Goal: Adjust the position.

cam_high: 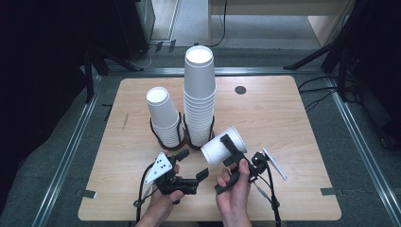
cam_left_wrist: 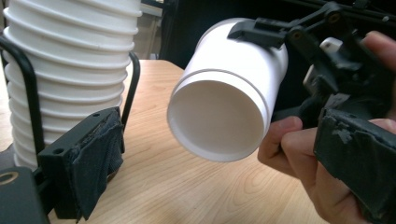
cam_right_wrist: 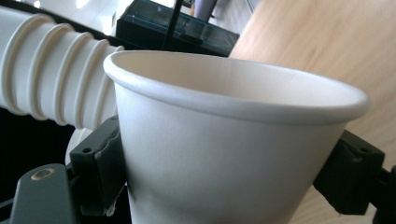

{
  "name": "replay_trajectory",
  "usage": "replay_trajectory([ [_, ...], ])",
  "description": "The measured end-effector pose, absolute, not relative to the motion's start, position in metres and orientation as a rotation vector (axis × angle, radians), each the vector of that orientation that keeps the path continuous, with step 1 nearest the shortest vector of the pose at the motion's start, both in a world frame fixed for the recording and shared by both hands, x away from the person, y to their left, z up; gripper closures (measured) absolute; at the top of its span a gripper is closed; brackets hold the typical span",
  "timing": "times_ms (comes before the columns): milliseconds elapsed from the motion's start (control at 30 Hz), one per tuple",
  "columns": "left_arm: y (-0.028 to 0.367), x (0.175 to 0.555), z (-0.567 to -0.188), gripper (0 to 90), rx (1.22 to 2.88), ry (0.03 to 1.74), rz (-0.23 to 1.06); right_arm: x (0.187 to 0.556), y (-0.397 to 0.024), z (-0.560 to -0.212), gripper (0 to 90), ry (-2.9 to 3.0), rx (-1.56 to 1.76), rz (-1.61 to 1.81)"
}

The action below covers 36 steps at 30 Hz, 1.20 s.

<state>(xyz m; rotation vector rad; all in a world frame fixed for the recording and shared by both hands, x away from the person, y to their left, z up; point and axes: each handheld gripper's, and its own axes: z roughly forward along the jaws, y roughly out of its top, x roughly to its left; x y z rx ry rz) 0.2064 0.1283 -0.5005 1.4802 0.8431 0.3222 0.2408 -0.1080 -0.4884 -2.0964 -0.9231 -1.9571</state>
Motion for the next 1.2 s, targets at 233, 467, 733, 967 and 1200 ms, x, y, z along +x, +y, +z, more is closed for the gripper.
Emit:
replay_trajectory([
  [233, 0.13, 0.206, -0.5, 1.9, 1.486, 0.85, 0.332, 0.239, -0.108, -0.477, 15.2, -1.17, -2.135, -2.101],
  [467, 0.133, 0.207, -0.501, 1.9, 1.486, 0.863, 0.334, 0.239, -0.115, -0.472, 15.1, -1.45, -2.197, -2.197],
  [733, 0.135, 0.209, -0.504, 1.9, 1.487, 0.881, 0.339, 0.24, -0.115, -0.466, 15.0, -1.759, -2.26, -2.252],
  [967, 0.137, 0.21, -0.506, 1.9, 1.489, 0.892, 0.336, 0.249, -0.121, -0.46, 15.1, -1.881, -2.246, -2.319],
  [1200, 0.14, 0.211, -0.51, 1.9, 1.491, 0.915, 0.342, 0.268, -0.135, -0.463, 15.2, -1.922, -2.247, -2.438],
])
